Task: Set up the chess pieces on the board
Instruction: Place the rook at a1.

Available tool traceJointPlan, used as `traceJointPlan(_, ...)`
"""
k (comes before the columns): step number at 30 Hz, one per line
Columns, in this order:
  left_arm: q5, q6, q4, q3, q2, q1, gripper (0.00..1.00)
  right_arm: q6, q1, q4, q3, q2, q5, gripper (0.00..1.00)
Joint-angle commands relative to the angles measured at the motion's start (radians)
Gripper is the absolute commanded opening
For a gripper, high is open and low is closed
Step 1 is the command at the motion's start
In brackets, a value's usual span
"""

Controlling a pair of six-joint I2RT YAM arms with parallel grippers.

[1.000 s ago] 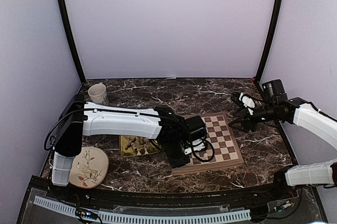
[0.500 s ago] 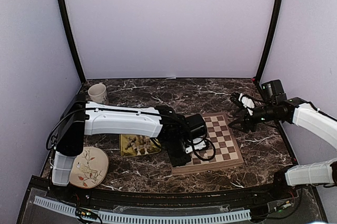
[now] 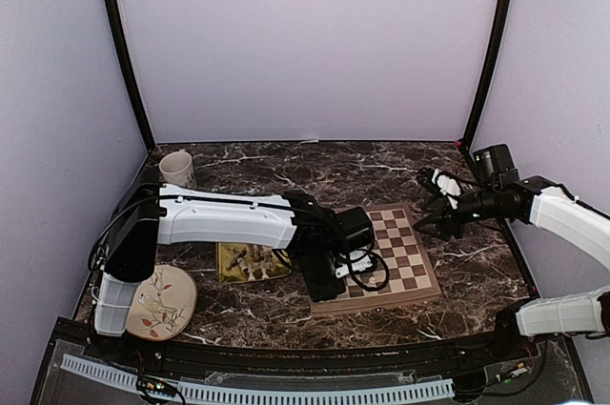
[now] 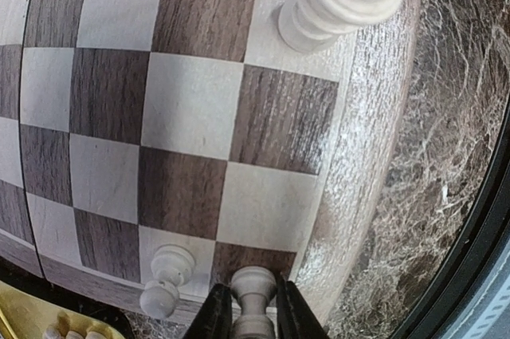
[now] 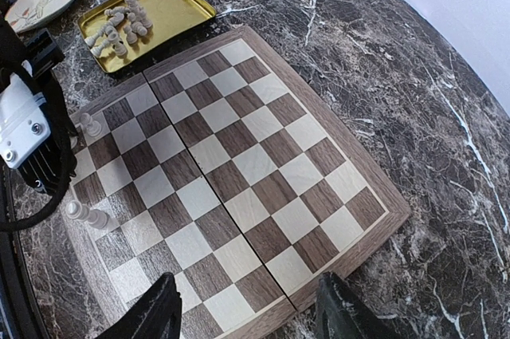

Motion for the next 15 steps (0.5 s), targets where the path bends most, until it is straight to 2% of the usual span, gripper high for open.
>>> traceJointPlan(1, 0.013, -0.003, -0.036, 0.038, 0.003, 0.005, 0.23, -0.004, -0.007, 0.012, -0.006, -0.008, -0.014, 0.58)
traceJointPlan(5, 0.012, 0.0, -0.037, 0.051, -0.016, 0.005, 0.28, -0.001, -0.008, 0.01, -0.006, -0.012, -0.016, 0.58)
traceJointPlan(11, -0.027, 0.007, -0.05, 0.089, -0.096, 0.005, 0.29, 0.015, -0.007, 0.013, 0.0, -0.019, -0.023, 0.58)
traceJointPlan(15, -0.084, 0.008, 0.009, 0.038, -0.189, 0.025, 0.3, 0.01, -0.007, 0.004, 0.026, -0.006, -0.017, 0.58)
